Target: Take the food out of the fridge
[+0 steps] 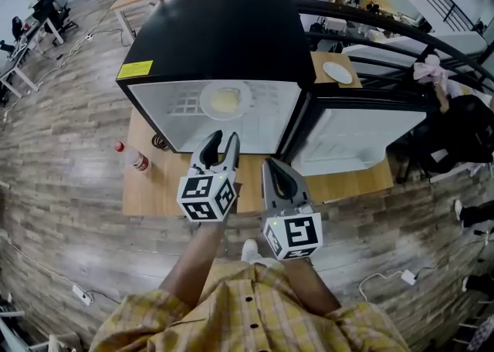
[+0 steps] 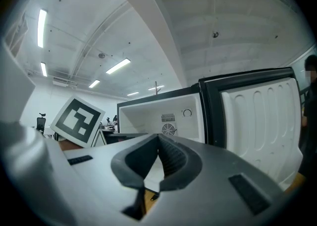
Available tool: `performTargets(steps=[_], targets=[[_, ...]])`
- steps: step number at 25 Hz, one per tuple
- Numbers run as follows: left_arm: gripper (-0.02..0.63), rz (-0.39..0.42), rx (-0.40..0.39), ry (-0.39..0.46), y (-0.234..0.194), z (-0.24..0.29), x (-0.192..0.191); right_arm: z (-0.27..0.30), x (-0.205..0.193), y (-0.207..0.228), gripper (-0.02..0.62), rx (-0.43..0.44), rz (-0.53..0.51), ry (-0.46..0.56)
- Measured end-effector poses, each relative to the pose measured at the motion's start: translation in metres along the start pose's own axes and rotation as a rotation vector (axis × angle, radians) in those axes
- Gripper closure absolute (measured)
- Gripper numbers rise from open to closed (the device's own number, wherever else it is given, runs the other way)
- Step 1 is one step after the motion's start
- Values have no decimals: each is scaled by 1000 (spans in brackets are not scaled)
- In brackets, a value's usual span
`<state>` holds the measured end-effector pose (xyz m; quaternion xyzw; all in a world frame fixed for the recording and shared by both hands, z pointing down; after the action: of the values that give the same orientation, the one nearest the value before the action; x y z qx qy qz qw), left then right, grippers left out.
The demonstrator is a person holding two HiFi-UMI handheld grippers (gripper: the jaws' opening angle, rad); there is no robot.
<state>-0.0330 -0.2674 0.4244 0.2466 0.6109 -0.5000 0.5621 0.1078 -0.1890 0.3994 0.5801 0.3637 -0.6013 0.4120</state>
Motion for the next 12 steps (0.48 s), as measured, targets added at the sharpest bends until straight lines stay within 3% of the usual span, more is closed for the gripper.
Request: performTargets(steps=[12], targets=[[440, -359, 17, 24, -30, 27, -13, 16, -4, 17, 589, -1, 5, -10]])
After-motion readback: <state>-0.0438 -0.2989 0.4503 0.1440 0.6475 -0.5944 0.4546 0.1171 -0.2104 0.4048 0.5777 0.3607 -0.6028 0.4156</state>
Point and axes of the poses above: the fingertips, and each gripper's own axes: z forward along the fingers, y to its right, x out of its top, the point moved 7 cm from there along -z, backward along the fingers, and after that the axes turned 2 degrees about -z, right-handed, at the moved point
